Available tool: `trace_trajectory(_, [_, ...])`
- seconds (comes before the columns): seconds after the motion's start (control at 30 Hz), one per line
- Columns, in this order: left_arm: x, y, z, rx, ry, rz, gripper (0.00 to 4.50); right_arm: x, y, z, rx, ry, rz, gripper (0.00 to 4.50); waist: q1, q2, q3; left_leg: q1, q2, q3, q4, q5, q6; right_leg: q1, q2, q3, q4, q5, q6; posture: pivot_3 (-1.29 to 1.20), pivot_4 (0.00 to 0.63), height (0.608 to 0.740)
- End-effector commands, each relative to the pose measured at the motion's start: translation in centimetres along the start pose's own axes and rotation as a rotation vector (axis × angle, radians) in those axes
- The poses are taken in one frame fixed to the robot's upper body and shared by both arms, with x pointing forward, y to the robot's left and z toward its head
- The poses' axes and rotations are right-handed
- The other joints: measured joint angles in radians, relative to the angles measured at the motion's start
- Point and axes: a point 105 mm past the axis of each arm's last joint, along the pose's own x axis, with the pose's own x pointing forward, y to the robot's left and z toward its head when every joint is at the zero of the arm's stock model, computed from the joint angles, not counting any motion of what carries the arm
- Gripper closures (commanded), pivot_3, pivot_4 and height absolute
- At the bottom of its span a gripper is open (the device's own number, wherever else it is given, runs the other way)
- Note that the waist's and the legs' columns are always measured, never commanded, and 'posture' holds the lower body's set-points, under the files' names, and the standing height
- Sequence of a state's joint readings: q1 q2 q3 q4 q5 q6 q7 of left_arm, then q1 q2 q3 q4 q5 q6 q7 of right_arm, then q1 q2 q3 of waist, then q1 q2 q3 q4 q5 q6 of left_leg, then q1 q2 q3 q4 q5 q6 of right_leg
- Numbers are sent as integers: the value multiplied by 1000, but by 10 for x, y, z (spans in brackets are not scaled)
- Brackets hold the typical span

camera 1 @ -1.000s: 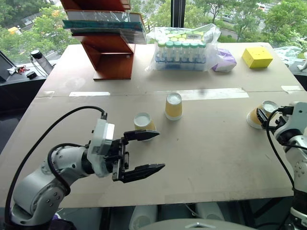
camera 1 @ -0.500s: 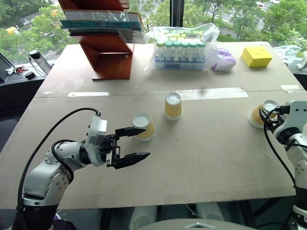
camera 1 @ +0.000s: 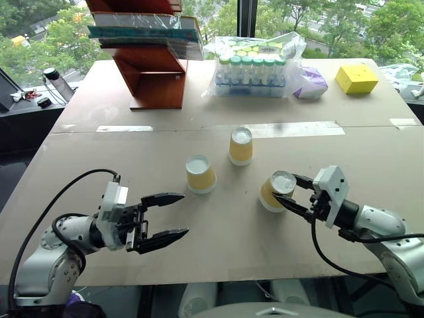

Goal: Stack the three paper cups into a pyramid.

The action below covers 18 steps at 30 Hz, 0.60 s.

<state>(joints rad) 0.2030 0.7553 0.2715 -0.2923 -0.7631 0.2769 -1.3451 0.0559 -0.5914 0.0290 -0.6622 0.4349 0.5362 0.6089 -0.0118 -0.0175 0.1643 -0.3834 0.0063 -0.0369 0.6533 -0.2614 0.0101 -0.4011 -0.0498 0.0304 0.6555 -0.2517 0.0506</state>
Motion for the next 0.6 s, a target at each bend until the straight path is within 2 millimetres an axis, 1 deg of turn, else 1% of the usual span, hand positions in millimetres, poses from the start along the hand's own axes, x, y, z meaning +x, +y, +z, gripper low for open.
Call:
trace_trajectory(0.03, [-3,0,9,55,12,5,0,5,1,5,-44,-40,34,2369,-1,0,0,0,0,0,0,0,0,0,0,0,0,0,0,0,150,740])
trace_trajectory(0.2, [-1,-1,11,59,9,14,0,15,-1,-1,-68,-34,49,2369,-3,0,0,0,1,0,-1,0,0,0,1,-1,1,0,1,0,150,740])
trace_trajectory(0.33, [1,-1,13,60,8,20,0,28,2,6,-81,-65,83,2369,-4,-1,0,0,1,-1,-1,0,0,0,1,0,1,1,1,0,150,740])
trace_trajectory(0.5, [2,-2,14,60,7,26,0,37,2,10,-100,-64,110,2369,-2,-1,0,0,0,-2,-1,0,0,0,0,0,1,1,1,0,150,740])
trace_trajectory(0.6, [3,-1,16,62,6,29,0,39,0,3,-89,-17,122,2369,-2,-1,0,0,0,-2,-1,0,0,0,0,-1,1,1,1,0,150,740])
